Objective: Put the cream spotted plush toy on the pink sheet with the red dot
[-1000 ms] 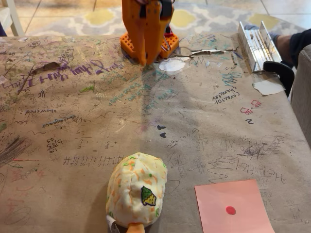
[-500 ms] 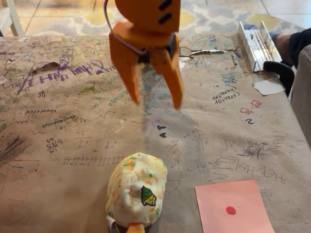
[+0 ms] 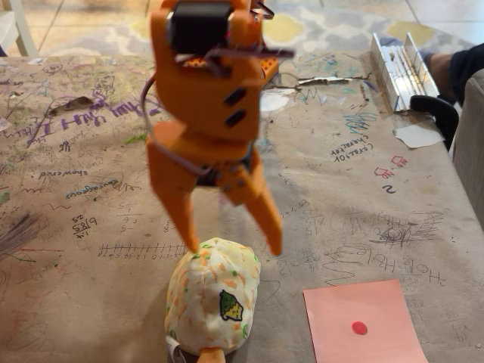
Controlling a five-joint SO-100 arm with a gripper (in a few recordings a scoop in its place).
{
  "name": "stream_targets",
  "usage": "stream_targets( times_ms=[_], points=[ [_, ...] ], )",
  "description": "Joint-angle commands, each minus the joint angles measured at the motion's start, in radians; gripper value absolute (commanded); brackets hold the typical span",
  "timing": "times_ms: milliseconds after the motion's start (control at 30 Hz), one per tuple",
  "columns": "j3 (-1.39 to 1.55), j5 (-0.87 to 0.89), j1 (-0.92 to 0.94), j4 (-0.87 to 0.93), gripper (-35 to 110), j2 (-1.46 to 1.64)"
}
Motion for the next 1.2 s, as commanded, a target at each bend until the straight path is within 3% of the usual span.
stream_targets(
  times_ms=[0,333,500,567,767,1167],
  points=[
    [-0.121,-0.083,0.04,0.035,38,-0.006],
    [-0.252,-0.084,0.046,-0.084,39,-0.202],
    [-0.356,0.014,0.017,-0.146,4,-0.318],
    [-0.35,0.063,-0.002,-0.167,0,-0.316],
    [-0.318,0.183,-0.051,-0.1,0,-0.192],
    [0.103,0.267,-0.158,0.028,0,0.36]
  ],
)
